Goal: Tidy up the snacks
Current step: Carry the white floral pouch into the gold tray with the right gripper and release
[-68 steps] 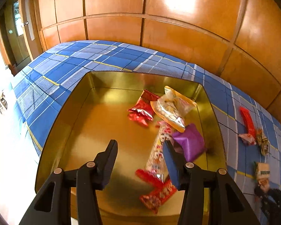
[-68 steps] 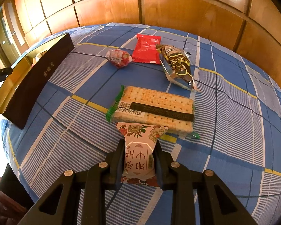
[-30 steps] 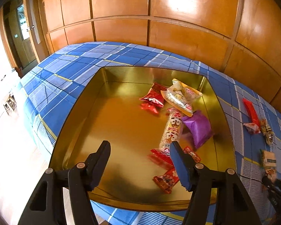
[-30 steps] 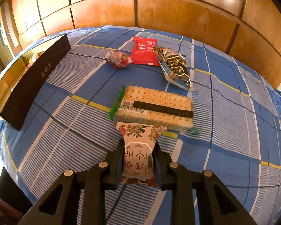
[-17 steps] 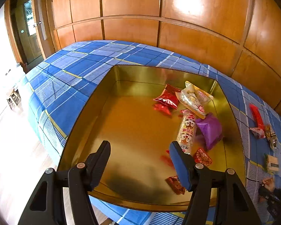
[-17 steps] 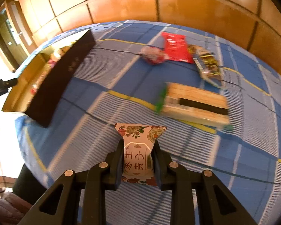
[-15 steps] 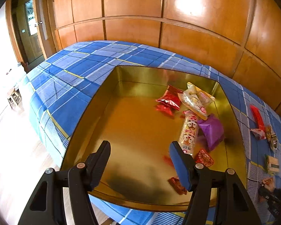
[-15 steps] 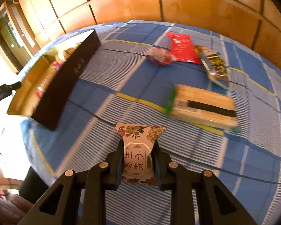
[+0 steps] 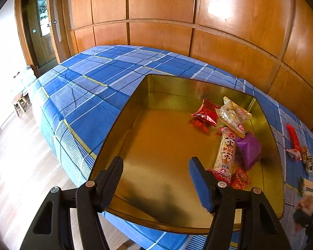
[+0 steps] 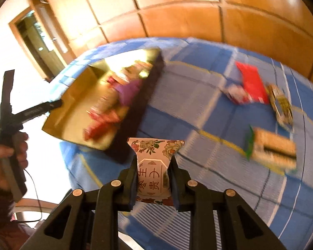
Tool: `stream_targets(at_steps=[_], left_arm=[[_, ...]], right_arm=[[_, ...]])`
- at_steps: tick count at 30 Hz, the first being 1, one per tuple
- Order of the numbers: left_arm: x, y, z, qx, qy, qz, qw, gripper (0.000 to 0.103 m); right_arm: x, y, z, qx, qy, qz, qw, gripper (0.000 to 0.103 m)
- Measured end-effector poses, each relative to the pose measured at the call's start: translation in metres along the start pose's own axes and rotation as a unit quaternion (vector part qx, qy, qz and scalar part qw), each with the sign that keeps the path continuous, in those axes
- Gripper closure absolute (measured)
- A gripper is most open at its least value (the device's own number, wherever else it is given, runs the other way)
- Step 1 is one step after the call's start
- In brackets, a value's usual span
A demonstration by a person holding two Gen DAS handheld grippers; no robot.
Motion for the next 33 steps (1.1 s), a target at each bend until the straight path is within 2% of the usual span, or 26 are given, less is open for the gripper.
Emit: stream_targets(at_steps=[8, 13, 18, 33], left_arm=[[-0.004, 0.005, 0.001, -0.005, -0.004, 0.0, 1.0, 0.037], [-0.005, 0.014, 0.001, -0.011, -0.007, 0.005, 0.9999, 0.037], [-0.005, 0.016, -0.002, -0.009, -0.005, 0.005, 0.9999, 0.037], [-0.007, 0.004, -0.007, 0.01, -0.006, 0.0, 0.9999, 0.037]], right_arm=[[0.006, 0.047, 0.047, -0.062, -0.029, 0.029, 0.997, 0.077], [0.024, 0.066, 0.059, -0.085, -0.014, 0.034, 0.996, 0.077], [0.06, 0.067, 0.053, -0.085, 0.032, 0.009, 0.996, 0.071], [0.053, 0.063, 0.044, -0.076, 0.02, 0.008, 0.997, 0.071]])
Point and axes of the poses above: each gripper's, at about its wrist camera, not at the fingertips, and x roughly the way its jaws point, y to its left, z to its top, the point moved 2 cm from there along x, roughly the way its jaws point, and after that the axes turned 5 degrees about -x, right-handed, at the moved point
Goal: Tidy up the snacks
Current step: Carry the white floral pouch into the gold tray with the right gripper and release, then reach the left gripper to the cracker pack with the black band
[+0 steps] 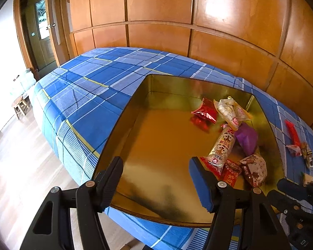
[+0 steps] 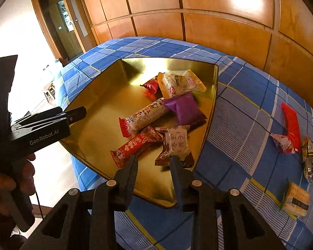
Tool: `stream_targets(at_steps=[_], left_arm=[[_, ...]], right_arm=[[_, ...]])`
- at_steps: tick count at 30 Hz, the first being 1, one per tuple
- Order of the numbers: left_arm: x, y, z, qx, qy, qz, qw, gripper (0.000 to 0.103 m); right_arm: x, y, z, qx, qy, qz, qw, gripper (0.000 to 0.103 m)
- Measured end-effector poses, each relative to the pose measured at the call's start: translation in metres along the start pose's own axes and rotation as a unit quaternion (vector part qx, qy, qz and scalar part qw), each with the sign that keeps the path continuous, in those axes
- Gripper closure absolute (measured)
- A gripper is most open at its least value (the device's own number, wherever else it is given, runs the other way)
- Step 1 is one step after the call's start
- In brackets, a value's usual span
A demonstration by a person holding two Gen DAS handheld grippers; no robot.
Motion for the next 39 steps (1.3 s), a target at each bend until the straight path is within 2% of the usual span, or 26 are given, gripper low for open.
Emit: stream_targets(at_steps=[24, 32, 39], left_arm=[[-0.015, -0.022, -0.005, 0.035, -0.012, -0.014, 0.9992, 0.037], [-0.021, -0.036, -0.006, 0.054, -0.018, -0.021, 0.9982, 0.037], [-0.027, -0.053, -0.007, 0.078, -0.023, -0.033, 0.9961, 0.037]], right_arm=[[-0.032, -0.016, -0.003, 0.019, -0.04, -0.029, 0.999, 0.07], [-0.048, -0.037, -0.004, 0.026, -0.052, -0.051, 0.997, 0.069], [-0.067, -0.071, -0.01, 0.034, -0.055, -0.089, 0.994, 0.069]])
Point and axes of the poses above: each gripper's, at about its wrist camera, not at the fingertips, and x roughly the way its jaws point, y to its left, z to its top, the point moved 2 cm from there along x, roughly the way its jaws point, and after that the axes turned 5 degrees about -x, right-handed, at the moved point
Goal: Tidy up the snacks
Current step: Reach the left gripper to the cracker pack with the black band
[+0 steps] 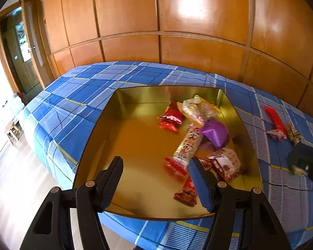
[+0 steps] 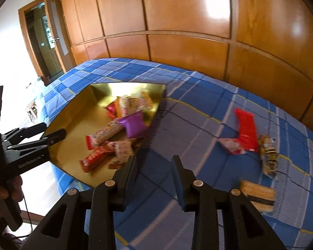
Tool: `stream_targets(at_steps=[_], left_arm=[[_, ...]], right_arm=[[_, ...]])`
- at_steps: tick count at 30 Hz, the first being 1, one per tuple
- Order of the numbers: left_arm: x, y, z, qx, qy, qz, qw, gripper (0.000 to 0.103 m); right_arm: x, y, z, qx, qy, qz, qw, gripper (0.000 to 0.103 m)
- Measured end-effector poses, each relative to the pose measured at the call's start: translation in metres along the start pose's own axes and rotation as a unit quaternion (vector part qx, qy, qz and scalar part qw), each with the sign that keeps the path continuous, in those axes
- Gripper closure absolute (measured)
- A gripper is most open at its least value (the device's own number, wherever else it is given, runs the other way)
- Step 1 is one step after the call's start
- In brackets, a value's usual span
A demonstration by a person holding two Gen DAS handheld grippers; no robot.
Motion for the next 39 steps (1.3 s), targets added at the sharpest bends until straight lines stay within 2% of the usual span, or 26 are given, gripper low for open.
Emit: stream_targets(at_steps=[6, 14, 18, 22, 25, 28, 30, 33, 35, 37, 39], left_arm=[[-0.002, -0.018, 0.002, 0.025, -0.001, -0.013, 0.9996, 0.037], [-0.007, -0.053, 0.004, 0.071, -0.003, -0.04, 0.9967, 0.037], [-0.011, -0.078, 0.004, 0.102, -0.003, -0.064, 0.9928, 0.037], [-0.01, -0.113, 0.001, 0.145, 0.007, -0.1, 0.9844, 0.037], [-0.006, -0.146, -0.004, 0.189, 0.024, -0.135, 0.9723, 0.037], [-0.002, -0.179, -0.01, 0.229, 0.039, -0.17, 0.9577, 0.037], [-0.002, -0.206, -0.016, 0.266, 0.039, -0.195, 0.9433, 0.037], [-0.002, -0.246, -0.028, 0.338, 0.038, -0.232, 0.9113, 0.036], [0.004, -0.272, -0.036, 0.379, 0.043, -0.243, 0.8917, 0.033], [0.011, -0.294, -0.043, 0.408, 0.049, -0.252, 0.8761, 0.031], [0.02, -0.313, -0.048, 0.429, 0.058, -0.254, 0.865, 0.03]], right_arm=[[-0.015, -0.047, -0.003, 0.021, -0.002, -0.037, 0.999, 0.069], [-0.038, -0.128, -0.01, 0.056, 0.001, -0.101, 0.993, 0.069], [-0.041, -0.178, -0.028, 0.095, 0.014, -0.123, 0.988, 0.068], [-0.035, -0.229, -0.058, 0.156, 0.036, -0.147, 0.976, 0.068], [-0.034, -0.255, -0.08, 0.228, 0.039, -0.131, 0.964, 0.068], [-0.031, -0.267, -0.084, 0.279, 0.044, -0.112, 0.953, 0.068], [-0.03, -0.267, -0.082, 0.289, 0.041, -0.098, 0.951, 0.068], [-0.028, -0.263, -0.081, 0.294, 0.043, -0.074, 0.952, 0.068], [-0.028, -0.262, -0.079, 0.294, 0.04, -0.066, 0.953, 0.068], [-0.03, -0.263, -0.078, 0.296, 0.036, -0.06, 0.953, 0.066], [-0.031, -0.264, -0.078, 0.304, 0.034, -0.05, 0.951, 0.064]])
Point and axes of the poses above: each gripper's, at about its wrist camera, not at the fingertips, and x roughly the way its jaws point, y to its left, z to its top, the point moved 2 cm from there along x, roughly the way its jaws point, and after that the axes turned 5 degrees about -x, right-handed, at the moved point
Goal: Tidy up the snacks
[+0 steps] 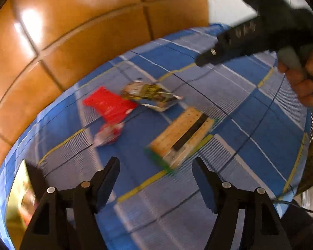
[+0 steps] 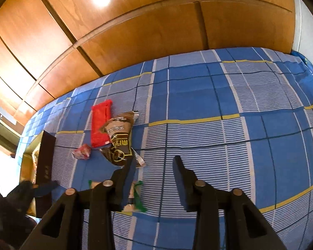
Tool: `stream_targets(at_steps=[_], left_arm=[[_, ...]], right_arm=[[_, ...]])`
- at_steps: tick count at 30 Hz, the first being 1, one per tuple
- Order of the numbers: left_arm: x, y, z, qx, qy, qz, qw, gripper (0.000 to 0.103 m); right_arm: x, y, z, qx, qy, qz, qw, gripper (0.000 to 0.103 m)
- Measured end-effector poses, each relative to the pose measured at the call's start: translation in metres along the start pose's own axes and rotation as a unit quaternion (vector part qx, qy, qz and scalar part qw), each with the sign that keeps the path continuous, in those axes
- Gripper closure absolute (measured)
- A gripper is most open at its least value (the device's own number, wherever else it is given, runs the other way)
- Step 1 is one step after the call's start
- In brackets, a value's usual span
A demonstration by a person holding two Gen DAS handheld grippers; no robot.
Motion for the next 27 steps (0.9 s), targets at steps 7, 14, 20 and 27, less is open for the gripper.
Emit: stream_targets(at_steps=[7, 14, 20, 27], left_arm=[[0.044, -0.018, 0.025, 0.04, 0.026, -0.029, 0.9985, 0.027], [0.065, -0.016, 0.03, 0.005, 0.037, -0.079, 0.9962, 0.047], [0.045, 0.002, 0.003, -0.082, 0.027, -0.064, 0.9942, 0.055], [0.002, 0.017, -0.066, -0.143, 0.018, -0.002, 0.9895, 0.056]], right_arm=[[0.001, 0.001, 0.001, 0.005, 0.006, 0.008, 1.0, 0.063], [0.003, 0.004, 0.001, -0.004, 0.007, 0.004, 1.0, 0.062], [0.009, 0.008, -0.003, -0.018, 0.017, -0.005, 1.0, 0.062], [0.019, 0.031, -0.013, -0.067, 0.032, 0.02, 0.997, 0.062]])
Point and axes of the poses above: each gripper's, at about its wrist camera, not at the fingertips, and x roughly the way its jaws point, y to its left, z to its top, the point moved 2 cm from there along x, roughly the way its jaws point, and after that the axes turned 5 degrees about -x, right-handed, at the moved point
